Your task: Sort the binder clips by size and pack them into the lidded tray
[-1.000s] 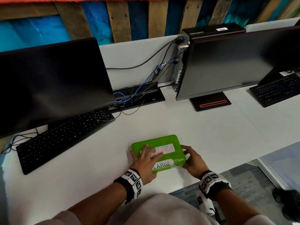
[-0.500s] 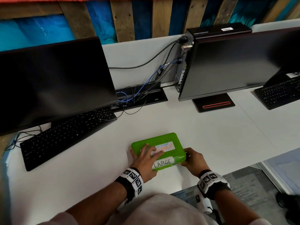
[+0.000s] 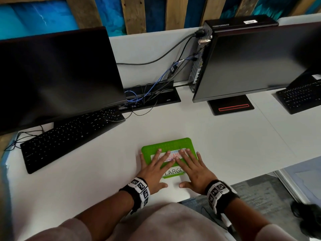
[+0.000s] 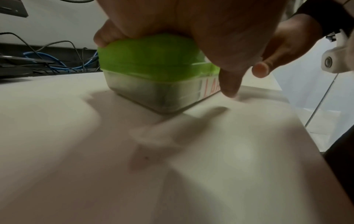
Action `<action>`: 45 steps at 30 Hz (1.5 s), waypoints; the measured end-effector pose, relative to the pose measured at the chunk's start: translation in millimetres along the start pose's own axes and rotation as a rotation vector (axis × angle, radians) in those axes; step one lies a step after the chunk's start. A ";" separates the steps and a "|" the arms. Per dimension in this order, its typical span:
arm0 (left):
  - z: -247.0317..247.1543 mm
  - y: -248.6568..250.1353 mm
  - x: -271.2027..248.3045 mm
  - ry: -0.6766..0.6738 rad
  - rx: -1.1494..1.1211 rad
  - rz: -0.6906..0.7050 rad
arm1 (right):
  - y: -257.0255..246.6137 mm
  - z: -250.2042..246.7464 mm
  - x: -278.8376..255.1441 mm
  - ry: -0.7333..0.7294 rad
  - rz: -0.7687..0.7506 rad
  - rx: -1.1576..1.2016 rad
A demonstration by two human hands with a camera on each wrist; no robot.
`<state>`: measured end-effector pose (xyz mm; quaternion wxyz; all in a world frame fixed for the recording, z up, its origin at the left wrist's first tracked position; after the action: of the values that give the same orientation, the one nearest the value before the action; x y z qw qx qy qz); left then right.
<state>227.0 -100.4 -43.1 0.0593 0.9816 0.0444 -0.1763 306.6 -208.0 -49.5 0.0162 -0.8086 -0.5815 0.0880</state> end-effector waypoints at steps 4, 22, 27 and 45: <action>-0.7 0.1 2.2 0.004 -0.027 -0.018 | -0.2 3.4 -2.6 0.069 0.001 -0.053; 2.0 2.8 4.8 0.017 -0.025 -0.054 | -1.9 -17.8 2.9 0.162 -0.013 -0.002; 3.9 3.0 5.1 0.037 -0.010 -0.052 | -7.6 -13.3 -8.4 0.303 0.019 -0.059; 7.0 -1.5 10.8 0.034 -0.053 -0.061 | -2.2 -26.6 8.1 0.152 0.020 0.125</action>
<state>234.6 -99.1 -53.5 0.0791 0.9807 0.0798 -0.1600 311.3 -197.6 -24.0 0.1097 -0.8160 -0.5641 0.0626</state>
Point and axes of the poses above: each hand's wrist, its own x-axis towards the middle knuckle, its own z-axis out of the palm, y = z × x, the point moved 9 cm from there along x, towards the middle knuckle, and after that the axes turned 2 degrees about y, right-handed, at the moved point
